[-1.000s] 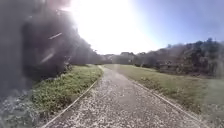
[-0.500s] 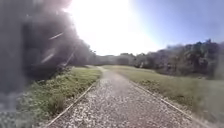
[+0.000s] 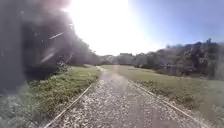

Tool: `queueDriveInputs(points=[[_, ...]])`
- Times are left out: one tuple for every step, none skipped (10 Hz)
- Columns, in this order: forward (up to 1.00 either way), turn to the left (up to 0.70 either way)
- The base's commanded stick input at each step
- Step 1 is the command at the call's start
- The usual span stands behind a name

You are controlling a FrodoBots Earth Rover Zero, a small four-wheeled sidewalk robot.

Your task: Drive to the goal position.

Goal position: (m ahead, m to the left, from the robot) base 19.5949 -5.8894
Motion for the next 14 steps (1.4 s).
queueDriveInputs(points=[[0.50,0.00],[0.50,0.00],[0.50,0.00],[0.50,0.00],[0.50,0.00],[0.50,0.00],[0.50,0.00],[0.50,0.00],[0.50,0.00],[0.50,0.00],[0.50,0.00],[0.50,0.00],[0.50,0.00],[0.50,0.00]])
